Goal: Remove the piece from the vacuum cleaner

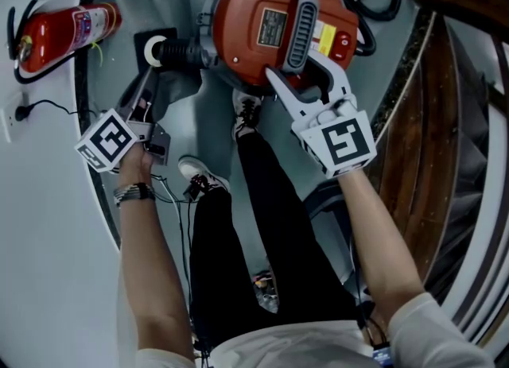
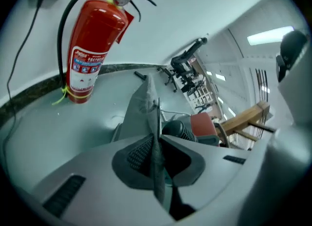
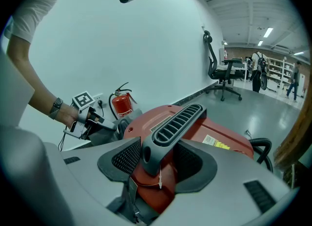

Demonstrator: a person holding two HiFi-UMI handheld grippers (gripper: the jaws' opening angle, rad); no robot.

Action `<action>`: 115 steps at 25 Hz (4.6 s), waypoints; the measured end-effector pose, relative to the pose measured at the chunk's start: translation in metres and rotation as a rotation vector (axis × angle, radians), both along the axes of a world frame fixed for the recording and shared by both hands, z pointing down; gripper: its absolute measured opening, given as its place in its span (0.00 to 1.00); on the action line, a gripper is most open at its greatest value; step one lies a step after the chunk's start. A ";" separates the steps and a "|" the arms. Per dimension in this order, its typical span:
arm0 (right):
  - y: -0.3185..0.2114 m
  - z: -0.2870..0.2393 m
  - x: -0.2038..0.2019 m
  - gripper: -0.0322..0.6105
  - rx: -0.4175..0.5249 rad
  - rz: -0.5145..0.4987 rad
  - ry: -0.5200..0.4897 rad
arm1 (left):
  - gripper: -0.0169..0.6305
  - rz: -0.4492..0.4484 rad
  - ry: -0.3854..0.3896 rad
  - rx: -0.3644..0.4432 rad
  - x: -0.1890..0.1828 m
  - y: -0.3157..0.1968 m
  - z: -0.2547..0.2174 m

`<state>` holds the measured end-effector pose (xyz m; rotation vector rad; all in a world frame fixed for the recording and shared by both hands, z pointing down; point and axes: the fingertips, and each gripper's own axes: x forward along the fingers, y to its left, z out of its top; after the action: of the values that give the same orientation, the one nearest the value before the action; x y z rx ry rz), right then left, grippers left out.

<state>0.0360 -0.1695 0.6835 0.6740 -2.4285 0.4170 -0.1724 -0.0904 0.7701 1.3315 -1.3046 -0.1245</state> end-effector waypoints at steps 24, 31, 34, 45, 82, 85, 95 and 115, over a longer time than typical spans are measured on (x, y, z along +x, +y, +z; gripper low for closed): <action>0.027 0.002 0.034 0.39 -0.070 0.174 0.100 | 0.07 0.342 -0.503 -0.098 -0.055 0.054 -0.078; 0.052 -0.049 0.043 0.39 -0.078 0.182 0.089 | 0.07 0.342 -0.516 -0.057 -0.051 0.083 -0.134; 0.061 -0.079 0.037 0.37 -0.071 0.171 0.077 | 0.07 0.355 -0.527 -0.031 -0.046 0.093 -0.166; 0.123 -0.226 0.022 0.20 -0.001 0.048 0.033 | 0.07 0.456 -0.580 0.087 -0.027 0.140 -0.302; 0.238 -0.653 0.037 0.11 0.581 0.040 -0.116 | 0.07 0.506 -0.875 0.675 0.021 0.219 -0.689; 0.243 -0.672 0.038 0.11 0.610 0.051 -0.130 | 0.07 0.490 -0.886 0.729 0.023 0.221 -0.713; 0.256 -0.693 0.025 0.10 0.652 0.020 -0.156 | 0.07 0.431 -0.931 0.849 0.022 0.240 -0.764; 0.282 -0.724 0.002 0.09 0.715 0.000 -0.178 | 0.07 0.453 -0.989 0.864 0.025 0.265 -0.777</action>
<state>0.0375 0.1129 -0.0410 0.9542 -2.7408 -0.4429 -0.1474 0.1748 -0.0064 2.5979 -1.7818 0.3831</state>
